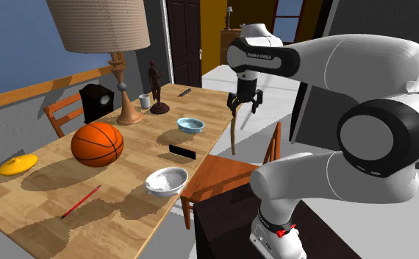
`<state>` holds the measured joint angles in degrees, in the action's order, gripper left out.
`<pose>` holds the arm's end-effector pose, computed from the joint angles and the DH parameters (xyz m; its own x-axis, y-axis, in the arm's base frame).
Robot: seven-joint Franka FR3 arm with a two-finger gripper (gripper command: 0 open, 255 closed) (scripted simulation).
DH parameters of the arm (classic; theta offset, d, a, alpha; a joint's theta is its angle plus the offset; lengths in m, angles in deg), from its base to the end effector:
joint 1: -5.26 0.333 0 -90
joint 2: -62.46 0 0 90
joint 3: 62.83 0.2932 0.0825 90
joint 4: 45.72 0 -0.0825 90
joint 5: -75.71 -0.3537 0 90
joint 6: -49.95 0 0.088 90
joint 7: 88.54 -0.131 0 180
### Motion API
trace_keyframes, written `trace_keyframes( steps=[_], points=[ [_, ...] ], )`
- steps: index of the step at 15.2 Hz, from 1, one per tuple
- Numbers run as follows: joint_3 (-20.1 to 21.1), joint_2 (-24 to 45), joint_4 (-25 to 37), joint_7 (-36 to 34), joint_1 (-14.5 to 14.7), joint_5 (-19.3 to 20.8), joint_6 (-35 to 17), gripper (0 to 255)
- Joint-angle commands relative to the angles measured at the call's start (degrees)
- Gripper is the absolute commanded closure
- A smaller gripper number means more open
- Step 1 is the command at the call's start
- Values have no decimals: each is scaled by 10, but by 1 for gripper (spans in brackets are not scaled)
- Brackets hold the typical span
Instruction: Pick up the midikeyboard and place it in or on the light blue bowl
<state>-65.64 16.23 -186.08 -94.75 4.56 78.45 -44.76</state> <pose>0.2926 -0.0261 0.5217 0.9886 -0.1504 0.0108 -0.1505 -0.9885 0.0112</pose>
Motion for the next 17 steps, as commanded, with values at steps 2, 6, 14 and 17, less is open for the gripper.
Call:
trace_keyframes(
  steps=[2,6,14,17],
  points=[
    [0,12,-7,11,7,0,-21,0],
    [-1,68,-26,56,37,-2,-104,0],
    [2,200,-35,145,95,-12,-261,0],
    [6,255,-30,179,116,-17,-315,0]
  ],
)
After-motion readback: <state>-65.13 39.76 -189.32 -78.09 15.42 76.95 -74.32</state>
